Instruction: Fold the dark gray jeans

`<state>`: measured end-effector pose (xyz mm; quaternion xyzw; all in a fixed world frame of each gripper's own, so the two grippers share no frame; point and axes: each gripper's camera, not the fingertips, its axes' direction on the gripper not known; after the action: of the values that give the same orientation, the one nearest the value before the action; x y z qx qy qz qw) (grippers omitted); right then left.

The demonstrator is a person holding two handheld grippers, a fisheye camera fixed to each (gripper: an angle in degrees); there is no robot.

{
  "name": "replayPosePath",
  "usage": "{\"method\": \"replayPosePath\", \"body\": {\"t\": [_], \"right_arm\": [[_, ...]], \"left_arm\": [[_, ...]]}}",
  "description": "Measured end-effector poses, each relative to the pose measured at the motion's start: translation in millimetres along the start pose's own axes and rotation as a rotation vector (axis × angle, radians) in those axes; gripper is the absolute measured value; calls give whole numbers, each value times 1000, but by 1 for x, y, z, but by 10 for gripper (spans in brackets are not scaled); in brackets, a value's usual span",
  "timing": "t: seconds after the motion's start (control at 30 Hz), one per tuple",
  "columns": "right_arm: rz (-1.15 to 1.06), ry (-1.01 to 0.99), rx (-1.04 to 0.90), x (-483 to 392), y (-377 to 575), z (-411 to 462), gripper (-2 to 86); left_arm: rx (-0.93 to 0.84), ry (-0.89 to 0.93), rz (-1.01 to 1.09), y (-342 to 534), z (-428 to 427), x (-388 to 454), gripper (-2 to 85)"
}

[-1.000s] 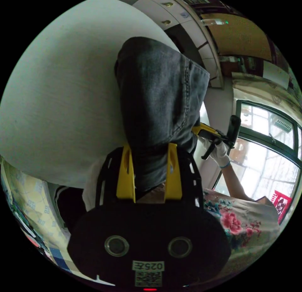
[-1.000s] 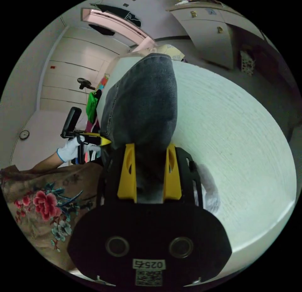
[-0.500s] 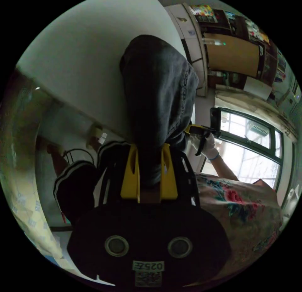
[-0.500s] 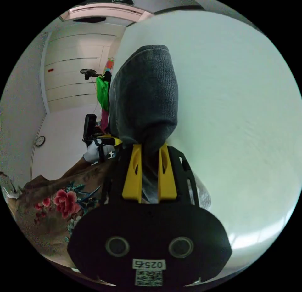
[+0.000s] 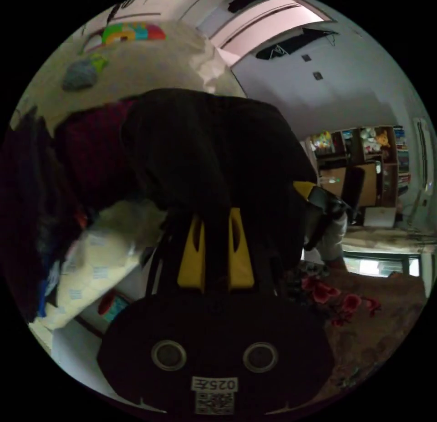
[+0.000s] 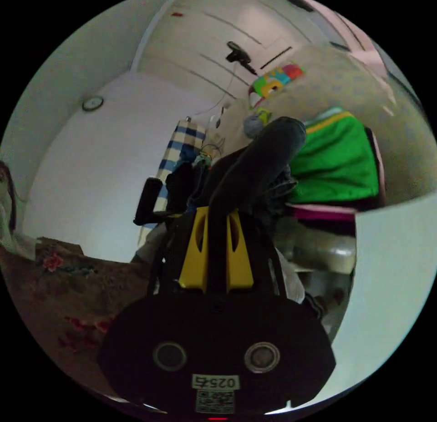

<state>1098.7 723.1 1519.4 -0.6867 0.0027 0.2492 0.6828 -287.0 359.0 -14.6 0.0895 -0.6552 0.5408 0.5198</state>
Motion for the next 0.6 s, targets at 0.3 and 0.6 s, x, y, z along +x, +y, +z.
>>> {"method": "replayPosePath", "body": {"t": [0.3,0.6], "right_arm": [[-231,98,-65,-19,-126,112,56],[-151,-102,-102,47,-190,125,61]], "left_arm": [[180,-115,-66,-47,-102,-21,59],[190,24,-168,-79,-100,11,55]]}}
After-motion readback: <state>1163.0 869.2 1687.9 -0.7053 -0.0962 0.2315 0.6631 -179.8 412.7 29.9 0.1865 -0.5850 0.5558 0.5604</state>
